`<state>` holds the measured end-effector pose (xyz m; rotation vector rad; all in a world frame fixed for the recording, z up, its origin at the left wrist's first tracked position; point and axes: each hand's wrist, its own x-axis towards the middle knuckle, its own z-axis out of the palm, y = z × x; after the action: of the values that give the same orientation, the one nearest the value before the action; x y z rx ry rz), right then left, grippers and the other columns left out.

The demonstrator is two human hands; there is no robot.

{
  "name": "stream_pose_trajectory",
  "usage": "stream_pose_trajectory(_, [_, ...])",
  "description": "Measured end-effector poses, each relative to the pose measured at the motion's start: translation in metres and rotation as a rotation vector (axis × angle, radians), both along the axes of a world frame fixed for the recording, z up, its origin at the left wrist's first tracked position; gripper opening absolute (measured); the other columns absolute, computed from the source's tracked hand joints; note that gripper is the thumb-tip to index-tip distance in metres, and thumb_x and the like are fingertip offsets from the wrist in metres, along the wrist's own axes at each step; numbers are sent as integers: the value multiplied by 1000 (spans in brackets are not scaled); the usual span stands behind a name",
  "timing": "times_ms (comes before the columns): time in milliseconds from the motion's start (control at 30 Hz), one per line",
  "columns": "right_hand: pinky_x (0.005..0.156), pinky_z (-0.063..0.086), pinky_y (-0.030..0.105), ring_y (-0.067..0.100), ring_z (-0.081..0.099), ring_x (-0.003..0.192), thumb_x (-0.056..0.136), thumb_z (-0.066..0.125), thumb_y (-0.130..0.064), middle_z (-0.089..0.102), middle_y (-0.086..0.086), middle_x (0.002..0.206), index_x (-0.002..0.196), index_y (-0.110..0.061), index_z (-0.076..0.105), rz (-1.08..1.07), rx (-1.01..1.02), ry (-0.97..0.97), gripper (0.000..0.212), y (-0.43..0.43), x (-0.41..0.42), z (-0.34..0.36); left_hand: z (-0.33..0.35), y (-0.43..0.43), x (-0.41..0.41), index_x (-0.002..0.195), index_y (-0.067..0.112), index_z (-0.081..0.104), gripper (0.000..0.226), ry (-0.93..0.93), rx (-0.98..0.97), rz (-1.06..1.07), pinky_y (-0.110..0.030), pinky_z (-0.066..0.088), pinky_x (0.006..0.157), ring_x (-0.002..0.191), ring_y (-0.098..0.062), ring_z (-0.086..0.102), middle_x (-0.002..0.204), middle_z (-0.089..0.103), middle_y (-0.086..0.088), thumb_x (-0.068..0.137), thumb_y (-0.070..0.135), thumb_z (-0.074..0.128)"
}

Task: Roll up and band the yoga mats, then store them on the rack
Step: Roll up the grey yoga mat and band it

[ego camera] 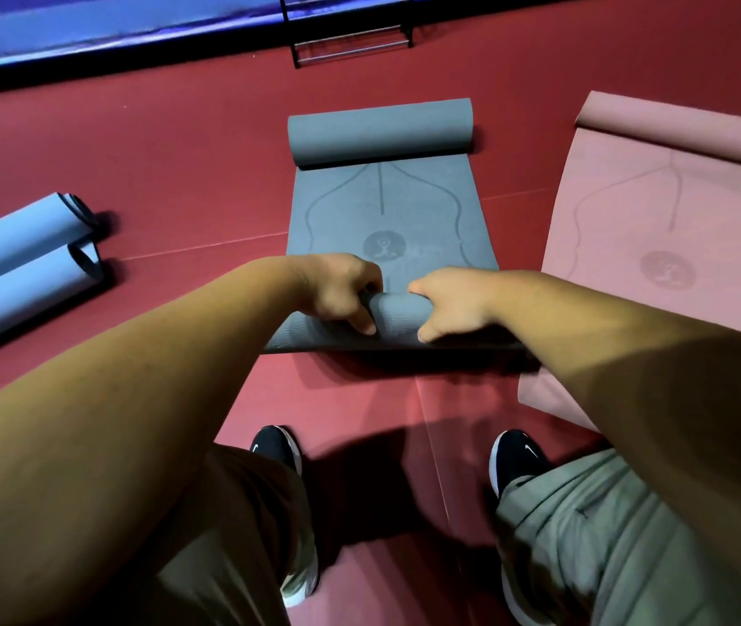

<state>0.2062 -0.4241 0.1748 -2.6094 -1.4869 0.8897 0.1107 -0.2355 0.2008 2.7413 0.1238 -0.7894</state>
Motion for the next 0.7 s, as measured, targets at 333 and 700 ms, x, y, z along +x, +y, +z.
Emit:
stream_pose_trajectory(333, [72,59,31,14,73,80,72,82,-32,76,-9,84,90,-28,73,-146,-14,203,21,-7,1,6,0,-22,-4,109,24,54,71,-55,213,-119,-37,51,80,100,-25,60,109,56,1,62,55,98])
stream_pose_trajectory(700, [71,49,30,12,67,90,67,93,-40,70,-10,103,112,-33,61,-296,180,172,56,-8,16,15,21,-21,7,112,22,63,46,-246,285,-99,-34,38,63,84,-26,55,84,46,6,77,37,90])
